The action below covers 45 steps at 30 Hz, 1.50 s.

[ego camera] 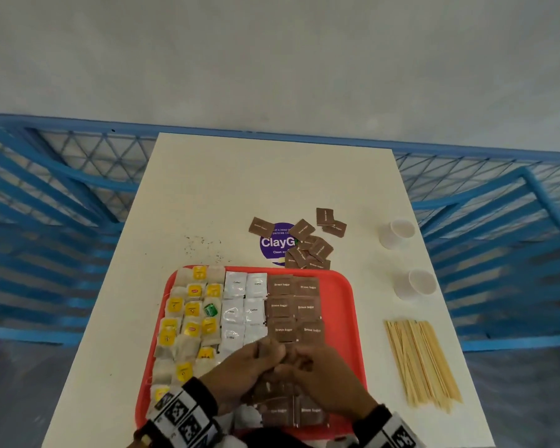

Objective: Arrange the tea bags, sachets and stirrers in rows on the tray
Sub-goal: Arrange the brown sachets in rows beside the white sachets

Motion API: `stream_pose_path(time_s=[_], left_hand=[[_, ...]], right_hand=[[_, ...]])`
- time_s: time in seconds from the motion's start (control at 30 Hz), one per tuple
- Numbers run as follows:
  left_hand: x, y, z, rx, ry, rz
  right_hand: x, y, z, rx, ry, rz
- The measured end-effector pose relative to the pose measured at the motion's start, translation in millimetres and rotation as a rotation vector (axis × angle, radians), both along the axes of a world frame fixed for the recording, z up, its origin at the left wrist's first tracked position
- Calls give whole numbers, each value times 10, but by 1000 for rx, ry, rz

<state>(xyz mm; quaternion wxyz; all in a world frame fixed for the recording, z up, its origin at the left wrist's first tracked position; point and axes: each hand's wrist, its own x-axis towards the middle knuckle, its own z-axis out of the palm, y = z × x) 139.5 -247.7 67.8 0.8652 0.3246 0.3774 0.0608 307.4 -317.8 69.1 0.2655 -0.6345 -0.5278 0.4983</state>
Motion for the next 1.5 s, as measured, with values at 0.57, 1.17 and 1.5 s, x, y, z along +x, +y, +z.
stream_pose_path(time_s=[0.57, 1.17, 1.5], left_hand=[[122, 479, 205, 410, 148, -45], [284, 522, 191, 439, 158, -53], [304, 479, 78, 436, 200, -41]], right_hand=[[269, 165, 211, 59, 262, -467], [414, 52, 257, -106, 394, -381], [519, 26, 127, -88, 272, -474]])
